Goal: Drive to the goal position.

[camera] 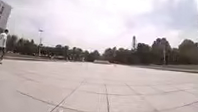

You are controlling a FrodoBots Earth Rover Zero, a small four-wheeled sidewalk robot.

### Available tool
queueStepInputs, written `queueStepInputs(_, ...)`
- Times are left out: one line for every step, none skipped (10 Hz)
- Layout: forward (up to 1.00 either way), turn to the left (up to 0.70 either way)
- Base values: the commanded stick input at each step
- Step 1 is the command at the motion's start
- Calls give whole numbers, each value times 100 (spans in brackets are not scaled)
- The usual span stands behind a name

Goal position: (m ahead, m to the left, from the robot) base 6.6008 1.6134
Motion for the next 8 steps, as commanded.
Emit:
queueStepInputs(70,0)
queueStepInputs(70,0)
queueStepInputs(70,0)
queueStepInputs(70,0)
queueStepInputs(70,0)
queueStepInputs(70,0)
queueStepInputs(70,0)
queueStepInputs(70,0)
